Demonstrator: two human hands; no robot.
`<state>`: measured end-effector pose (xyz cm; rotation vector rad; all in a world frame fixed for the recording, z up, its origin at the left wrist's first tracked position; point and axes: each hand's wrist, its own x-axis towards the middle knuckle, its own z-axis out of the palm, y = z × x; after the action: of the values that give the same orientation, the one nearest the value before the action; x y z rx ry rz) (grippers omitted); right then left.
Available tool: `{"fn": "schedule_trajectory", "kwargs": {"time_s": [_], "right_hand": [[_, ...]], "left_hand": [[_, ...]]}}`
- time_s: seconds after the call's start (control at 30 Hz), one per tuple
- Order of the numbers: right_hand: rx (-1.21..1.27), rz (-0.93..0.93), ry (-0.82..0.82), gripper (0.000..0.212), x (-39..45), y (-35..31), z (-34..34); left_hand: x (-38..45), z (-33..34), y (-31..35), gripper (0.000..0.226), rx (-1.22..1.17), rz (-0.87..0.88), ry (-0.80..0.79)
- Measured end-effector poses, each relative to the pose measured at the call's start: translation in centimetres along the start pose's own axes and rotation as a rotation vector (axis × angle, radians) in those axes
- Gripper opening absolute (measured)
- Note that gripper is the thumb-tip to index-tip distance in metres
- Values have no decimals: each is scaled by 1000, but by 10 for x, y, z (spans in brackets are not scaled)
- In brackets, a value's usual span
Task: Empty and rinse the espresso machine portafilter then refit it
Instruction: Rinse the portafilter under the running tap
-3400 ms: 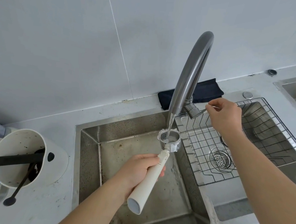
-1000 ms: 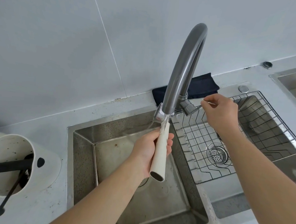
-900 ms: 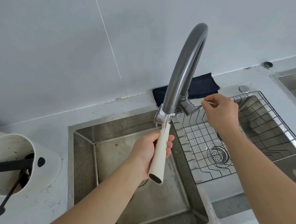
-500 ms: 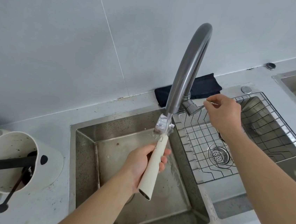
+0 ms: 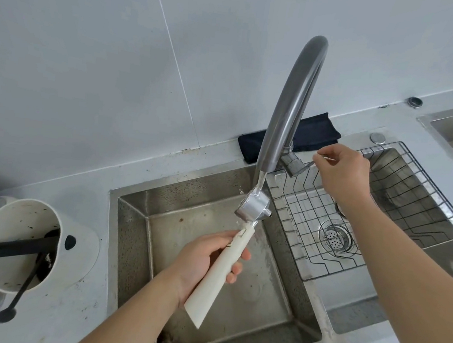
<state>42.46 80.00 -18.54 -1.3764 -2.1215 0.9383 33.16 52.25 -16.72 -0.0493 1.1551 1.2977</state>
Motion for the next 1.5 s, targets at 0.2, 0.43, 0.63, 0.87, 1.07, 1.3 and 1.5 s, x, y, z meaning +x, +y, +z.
{"fn": "schedule_trajectory", "kwargs": {"time_s": [0.2, 0.43, 0.63, 0.87, 1.07, 1.3, 1.5], "right_hand": [[-12, 10, -4, 12, 1, 0, 0], [-11, 3, -1, 13, 1, 0, 0], [-16, 14, -10, 14, 1, -1, 0], [-17, 8, -11, 13, 0, -1, -1], [-22, 8, -12, 14, 0, -1, 0], [-29, 12, -12, 14, 0, -1, 0], [-23, 17, -8, 13, 0, -1, 0]], "left_hand": [[-7, -5, 7, 28, 185, 44, 23], [-9, -12, 8, 32, 359, 94, 95], [-14, -9, 13, 34, 575, 151, 114], [-9, -12, 11, 38, 883, 237, 140], [4, -19, 4, 35, 1011, 313, 208], [16, -20, 3, 32, 1011, 319, 316], [24, -9, 6, 32, 945, 307, 368]]}}
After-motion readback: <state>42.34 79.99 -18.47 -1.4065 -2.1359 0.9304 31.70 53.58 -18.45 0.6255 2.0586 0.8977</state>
